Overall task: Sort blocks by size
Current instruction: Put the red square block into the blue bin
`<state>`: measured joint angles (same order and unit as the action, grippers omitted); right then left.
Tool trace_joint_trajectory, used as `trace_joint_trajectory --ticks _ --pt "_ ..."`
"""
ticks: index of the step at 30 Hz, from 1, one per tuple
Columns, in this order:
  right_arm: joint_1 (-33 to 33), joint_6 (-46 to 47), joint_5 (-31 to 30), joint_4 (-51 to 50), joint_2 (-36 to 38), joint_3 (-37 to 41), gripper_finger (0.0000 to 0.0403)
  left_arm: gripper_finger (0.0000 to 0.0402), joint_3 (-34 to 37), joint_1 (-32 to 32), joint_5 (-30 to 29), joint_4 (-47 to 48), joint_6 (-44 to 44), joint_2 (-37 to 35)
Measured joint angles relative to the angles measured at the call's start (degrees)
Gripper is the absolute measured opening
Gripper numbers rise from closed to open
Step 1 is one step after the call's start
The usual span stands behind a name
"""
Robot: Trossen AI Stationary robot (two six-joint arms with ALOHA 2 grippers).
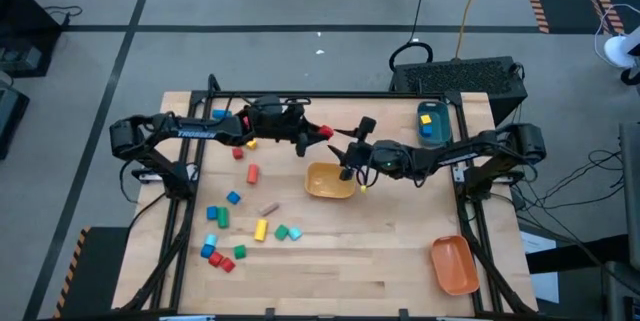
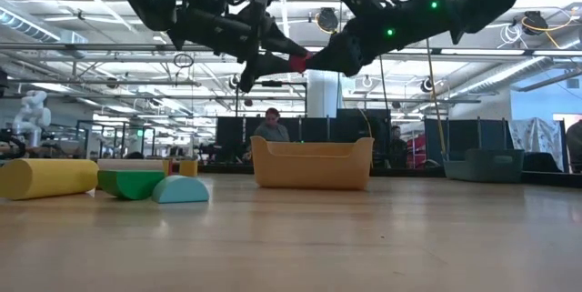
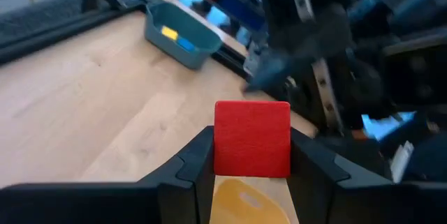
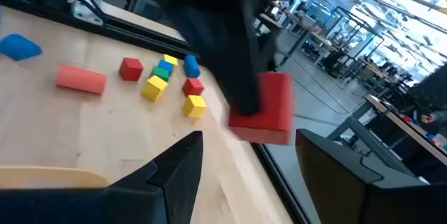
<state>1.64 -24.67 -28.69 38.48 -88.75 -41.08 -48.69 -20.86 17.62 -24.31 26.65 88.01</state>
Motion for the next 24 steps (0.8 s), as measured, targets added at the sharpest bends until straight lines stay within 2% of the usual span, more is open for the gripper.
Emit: trace_joint_trajectory --ticks 10,24 --pt "0.2 0.0 0.2 4.2 0.0 0.0 0.0215 0.0137 0.0 0.3 -1.5 -1.6 0.1 0.0" --pt "0.9 -1.6 0.2 7.1 0.0 -0.1 0.0211 0.0137 0.0 3.4 -2.9 -6.9 4.6 0.0"
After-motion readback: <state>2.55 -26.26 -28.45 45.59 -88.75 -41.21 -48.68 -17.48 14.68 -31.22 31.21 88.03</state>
